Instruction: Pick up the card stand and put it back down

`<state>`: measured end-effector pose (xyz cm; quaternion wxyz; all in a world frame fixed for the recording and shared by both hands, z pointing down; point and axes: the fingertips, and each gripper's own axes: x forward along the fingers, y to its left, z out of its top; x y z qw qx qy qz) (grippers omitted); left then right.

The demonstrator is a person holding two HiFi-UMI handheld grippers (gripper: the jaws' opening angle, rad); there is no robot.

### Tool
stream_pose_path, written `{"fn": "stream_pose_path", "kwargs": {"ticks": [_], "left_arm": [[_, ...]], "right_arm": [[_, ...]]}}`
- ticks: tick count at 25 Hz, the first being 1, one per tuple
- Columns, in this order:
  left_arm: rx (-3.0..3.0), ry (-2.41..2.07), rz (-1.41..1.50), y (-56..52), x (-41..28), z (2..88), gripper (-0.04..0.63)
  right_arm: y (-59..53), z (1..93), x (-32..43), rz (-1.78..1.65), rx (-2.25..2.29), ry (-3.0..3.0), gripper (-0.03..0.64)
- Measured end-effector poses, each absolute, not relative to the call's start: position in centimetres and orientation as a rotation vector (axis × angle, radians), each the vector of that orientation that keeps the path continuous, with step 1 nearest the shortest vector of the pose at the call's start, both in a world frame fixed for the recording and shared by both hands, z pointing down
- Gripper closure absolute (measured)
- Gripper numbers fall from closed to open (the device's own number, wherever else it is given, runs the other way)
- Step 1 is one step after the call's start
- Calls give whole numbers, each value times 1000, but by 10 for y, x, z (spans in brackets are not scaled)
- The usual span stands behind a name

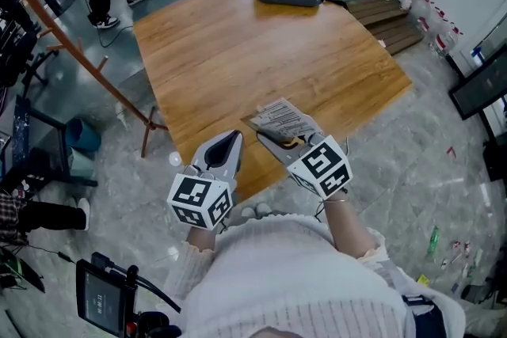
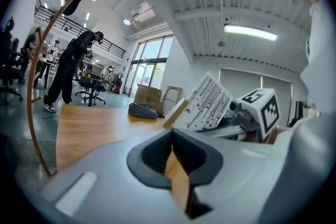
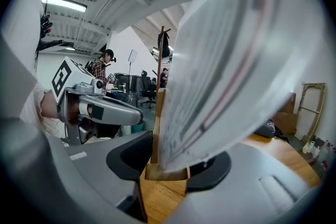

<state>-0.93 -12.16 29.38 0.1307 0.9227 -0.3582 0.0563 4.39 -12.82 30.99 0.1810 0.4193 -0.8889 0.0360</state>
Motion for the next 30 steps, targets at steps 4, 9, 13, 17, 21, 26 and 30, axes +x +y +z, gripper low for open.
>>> {"fn": "stream_pose_path", "kwargs": {"ticks": [4,9,13,17,21,26,30], "left_arm": [[2662,-1053,177,-127,-13,298,588],[2617,-1094,201,-130,-22,309,588],[2581,-1124,216,-142,-32,319,588],[2533,-1134,269,-148,-46,338,588],[2481,-1128,286,-154,-57,360,588],[2389,-1119,289,-164,-70,393,588],[2331,-1106,303,-163,-77,423,588]], "right_arm": [[-133,313,44,112,1172,-2495,433],[-135,321,44,136,1125,-2471,433],[-148,334,42,141,1093,-2445,433],[-156,357,28,159,1024,-2417,434],[-164,387,14,237,961,-2394,434],[-183,421,6,270,953,-2374,434],[-180,459,9,326,956,-2318,434]]}}
